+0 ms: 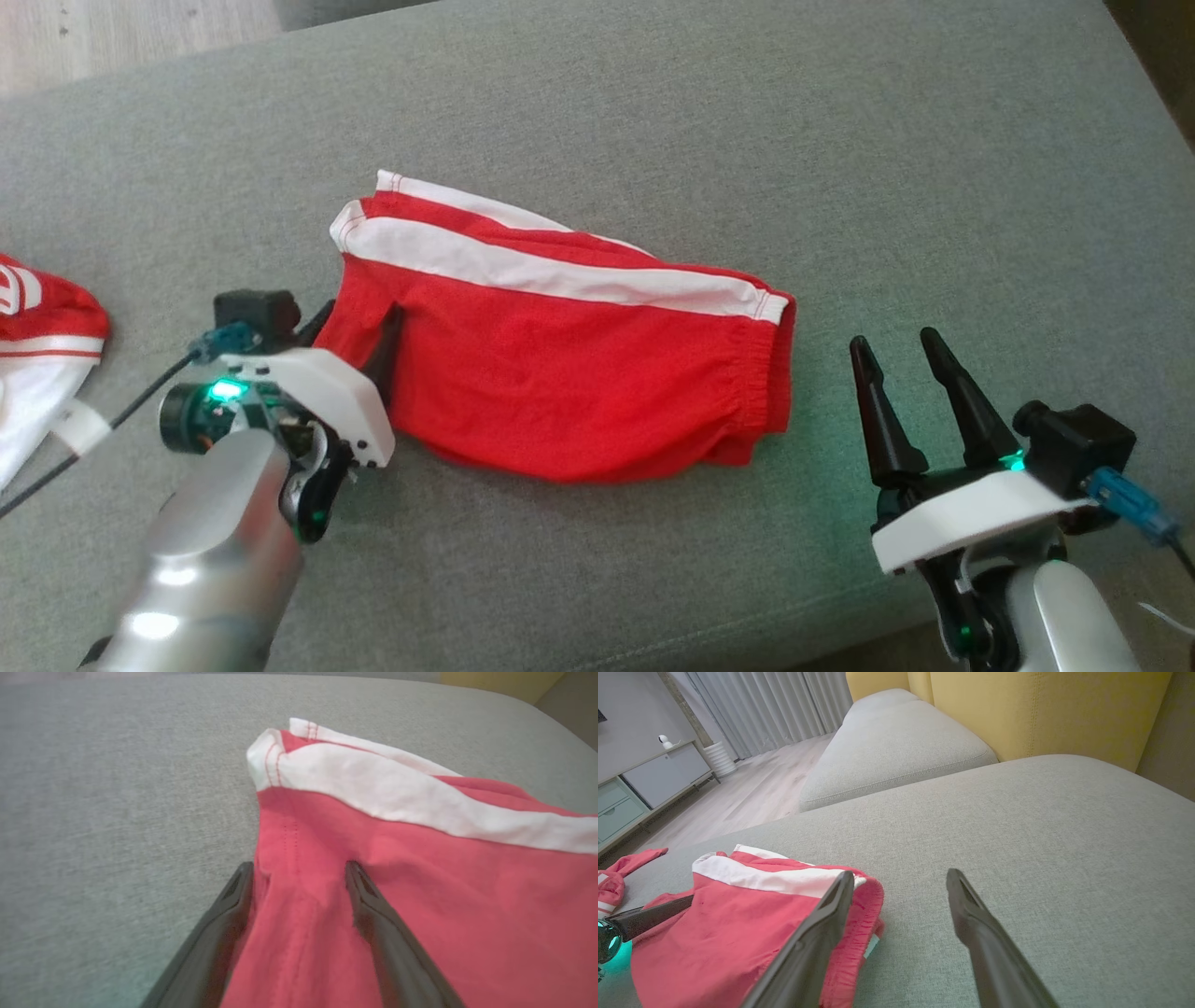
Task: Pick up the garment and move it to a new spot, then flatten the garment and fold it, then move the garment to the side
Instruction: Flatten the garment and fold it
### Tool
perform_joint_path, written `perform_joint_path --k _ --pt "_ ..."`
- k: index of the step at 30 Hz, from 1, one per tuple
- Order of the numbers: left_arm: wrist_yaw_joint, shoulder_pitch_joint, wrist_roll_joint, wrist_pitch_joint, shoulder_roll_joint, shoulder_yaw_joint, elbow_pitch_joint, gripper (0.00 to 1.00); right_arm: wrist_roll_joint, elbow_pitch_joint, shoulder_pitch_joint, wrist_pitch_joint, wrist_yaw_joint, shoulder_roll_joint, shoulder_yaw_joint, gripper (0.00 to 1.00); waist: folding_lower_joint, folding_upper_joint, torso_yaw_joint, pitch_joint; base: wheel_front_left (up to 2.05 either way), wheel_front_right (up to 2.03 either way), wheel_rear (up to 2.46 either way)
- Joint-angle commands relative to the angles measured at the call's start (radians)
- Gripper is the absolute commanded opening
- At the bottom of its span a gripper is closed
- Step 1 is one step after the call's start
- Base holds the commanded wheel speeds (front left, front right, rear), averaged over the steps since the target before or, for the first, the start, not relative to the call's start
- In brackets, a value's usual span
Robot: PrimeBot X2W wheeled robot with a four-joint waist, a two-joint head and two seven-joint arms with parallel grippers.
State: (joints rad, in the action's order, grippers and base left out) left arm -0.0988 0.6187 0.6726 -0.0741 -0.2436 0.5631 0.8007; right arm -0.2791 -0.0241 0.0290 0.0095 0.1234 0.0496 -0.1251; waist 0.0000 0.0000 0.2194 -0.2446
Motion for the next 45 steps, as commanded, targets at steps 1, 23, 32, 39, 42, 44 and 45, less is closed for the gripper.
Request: perform_joint_path --k 1,23,32,39,42,44,45 --pt "-0.013 0.026 0.016 -0.036 -0.012 -0.002 -0.023 0.71 -0.003 0.041 0.010 0.003 0.007 0.001 -0.020 1.00 0.0000 0.0000 0.000 -0.003 0.00 0.00 0.00" --pt "0.032 -0.103 0.105 0.029 -0.030 -0.048 -0.193 0.00 0.002 0.022 -0.001 -0.005 0.007 0.001 0.049 1.00 0.0000 0.0000 -0.096 0.085 0.00 0.00 0.00" --pt "0.122 -0.311 0.152 0.053 -0.023 -0.070 -0.358 0.00 0.000 0.009 -0.015 0.007 0.007 0.001 0.076 1.00 0.0000 0.0000 -0.172 0.131 0.00 0.00 0.00" --pt "0.162 -0.363 0.152 0.098 0.010 -0.070 -0.395 0.15 -0.005 -0.010 -0.011 0.010 0.007 0.001 0.074 1.00 0.0000 0.0000 -0.181 0.155 0.00 0.00 0.00" --pt "0.177 -0.364 0.133 0.135 0.010 -0.071 -0.398 1.00 -0.003 -0.018 -0.013 0.013 0.007 0.001 0.077 1.00 0.0000 0.0000 -0.182 0.174 0.00 0.00 0.00" --pt "0.182 -0.365 0.119 0.163 0.005 -0.074 -0.403 1.00 -0.001 -0.021 -0.017 0.016 0.007 0.001 0.083 1.00 0.0000 0.0000 -0.185 0.188 0.00 0.00 0.00" --pt "0.186 -0.363 0.107 0.182 0.000 -0.075 -0.407 1.00 0.001 -0.023 -0.019 0.017 0.007 0.001 0.087 1.00 0.0000 0.0000 -0.188 0.196 0.00 0.00 0.00"
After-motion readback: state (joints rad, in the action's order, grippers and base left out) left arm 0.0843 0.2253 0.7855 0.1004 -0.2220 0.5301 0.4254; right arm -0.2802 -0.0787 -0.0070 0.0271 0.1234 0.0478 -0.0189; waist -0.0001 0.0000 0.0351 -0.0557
